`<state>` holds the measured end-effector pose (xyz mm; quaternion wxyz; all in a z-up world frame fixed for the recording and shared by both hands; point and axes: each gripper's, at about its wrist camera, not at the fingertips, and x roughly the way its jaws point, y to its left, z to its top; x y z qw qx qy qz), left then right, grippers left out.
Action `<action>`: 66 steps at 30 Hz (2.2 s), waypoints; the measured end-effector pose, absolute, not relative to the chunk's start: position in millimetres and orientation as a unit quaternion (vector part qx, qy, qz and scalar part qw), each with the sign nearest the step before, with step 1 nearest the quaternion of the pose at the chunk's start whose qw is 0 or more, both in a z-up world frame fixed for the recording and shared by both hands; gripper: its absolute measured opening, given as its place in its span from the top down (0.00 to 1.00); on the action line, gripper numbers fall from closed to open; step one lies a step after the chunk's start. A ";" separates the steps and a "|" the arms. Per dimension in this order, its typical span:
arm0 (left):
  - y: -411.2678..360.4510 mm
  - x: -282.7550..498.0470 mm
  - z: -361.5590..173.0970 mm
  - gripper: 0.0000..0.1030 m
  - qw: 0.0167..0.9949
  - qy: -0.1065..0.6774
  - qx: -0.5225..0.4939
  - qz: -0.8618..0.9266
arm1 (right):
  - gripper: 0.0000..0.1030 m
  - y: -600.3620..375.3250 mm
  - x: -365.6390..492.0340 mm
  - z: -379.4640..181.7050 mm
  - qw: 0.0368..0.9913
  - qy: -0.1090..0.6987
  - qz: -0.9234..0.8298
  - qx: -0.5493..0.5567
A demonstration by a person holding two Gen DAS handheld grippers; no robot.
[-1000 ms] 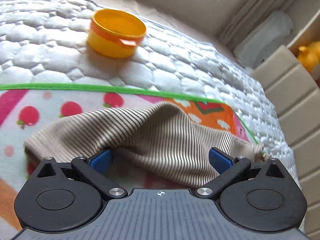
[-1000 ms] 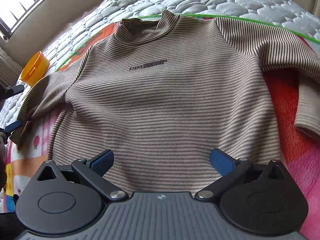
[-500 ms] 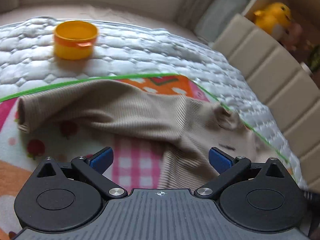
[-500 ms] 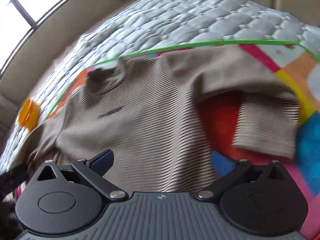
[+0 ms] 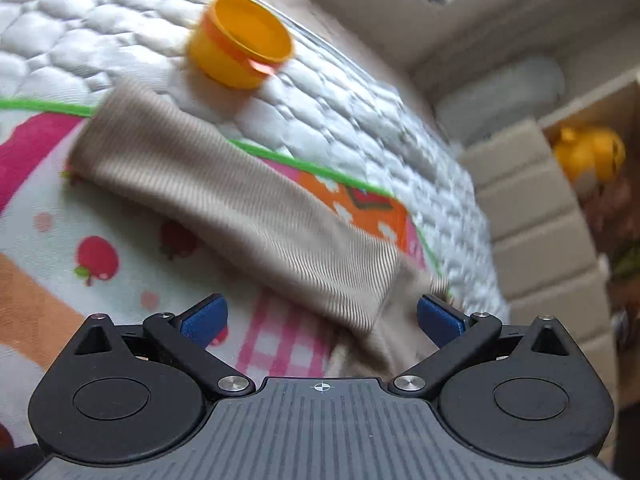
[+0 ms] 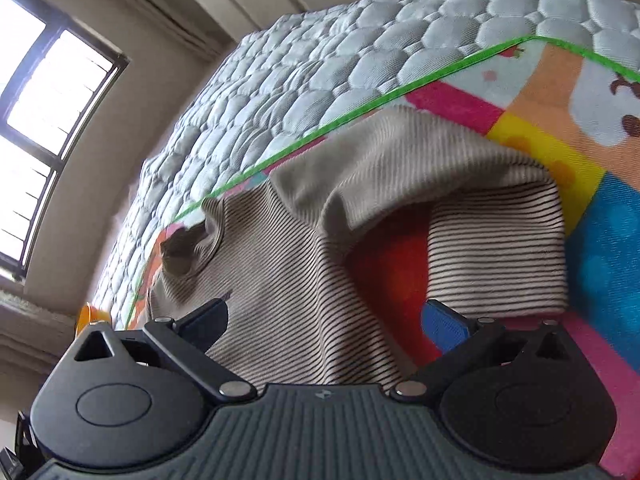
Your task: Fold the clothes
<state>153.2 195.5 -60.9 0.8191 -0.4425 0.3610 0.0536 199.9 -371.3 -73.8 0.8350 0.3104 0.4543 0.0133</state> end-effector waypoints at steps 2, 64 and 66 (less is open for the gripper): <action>222.9 142.2 -58.3 0.01 0.825 0.352 -0.432 0.096 | 0.00 -354.4 198.3 -68.0 0.849 0.454 0.026 0.269; 122.2 299.2 -82.5 0.11 0.890 0.397 -0.122 0.190 | 0.00 -392.4 222.6 -67.0 0.869 0.407 -0.023 0.281; 119.4 308.6 -87.8 0.18 0.887 0.406 -0.085 0.201 | 0.00 -392.4 224.3 -71.6 0.865 0.413 -0.021 0.284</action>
